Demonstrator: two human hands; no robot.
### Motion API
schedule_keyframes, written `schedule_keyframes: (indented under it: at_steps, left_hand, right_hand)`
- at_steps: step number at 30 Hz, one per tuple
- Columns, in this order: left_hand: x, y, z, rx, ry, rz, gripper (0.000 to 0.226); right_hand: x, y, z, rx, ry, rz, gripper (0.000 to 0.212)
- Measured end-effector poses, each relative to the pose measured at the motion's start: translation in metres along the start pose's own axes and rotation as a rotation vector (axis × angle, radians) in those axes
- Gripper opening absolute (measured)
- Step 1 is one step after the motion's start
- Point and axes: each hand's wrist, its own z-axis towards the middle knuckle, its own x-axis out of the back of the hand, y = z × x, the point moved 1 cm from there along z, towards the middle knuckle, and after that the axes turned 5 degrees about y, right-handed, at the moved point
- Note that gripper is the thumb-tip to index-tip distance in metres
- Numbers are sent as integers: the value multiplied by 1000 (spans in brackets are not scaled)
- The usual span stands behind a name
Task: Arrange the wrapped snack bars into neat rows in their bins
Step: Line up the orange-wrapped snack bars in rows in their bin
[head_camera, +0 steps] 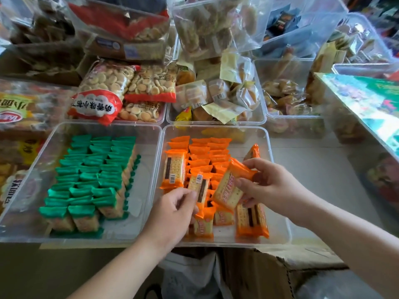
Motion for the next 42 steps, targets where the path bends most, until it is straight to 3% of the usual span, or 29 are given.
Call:
schedule_keyframes:
  at_steps: [5,9,13,16,19,22,25,31,36,42]
  left_hand:
    - [-12,-17,1,-120,3,55,12]
    - [-8,-14,5,-53,-153,-75,29]
    - [-9,-14,2,-86,-250,-107,20]
    - [-9,-16,3,-104,-264,-70,17]
    - [-8,-23,6,-99,-87,7,18]
    - [-6,-27,3,-107,73,101,18]
    - [-5,-27,4,-106,0,96,27]
    - [0,-24,9,-69,-33,21,35]
    - [3,-25,7,-75,-69,17,28]
    - [5,-16,5,-38,-8,46,15]
  right_hand:
    - [-3,11,-2,-179,-118,118,21]
    - [-7,10,-4,-246,-205,168,25]
    - [-12,6,-6,-219,-261,164,24]
    - [-12,7,-6,-91,-177,-85,18]
    - [-6,8,-1,-2,-30,-353,13]
    - [-6,8,4,-14,-119,-598,16]
    - [-22,12,12,-63,-163,-751,25]
    - [-49,29,24,-206,-48,-776,29]
    - [-48,30,20,-387,-29,-583,30]
    - [-19,15,14,-233,31,-548,10]
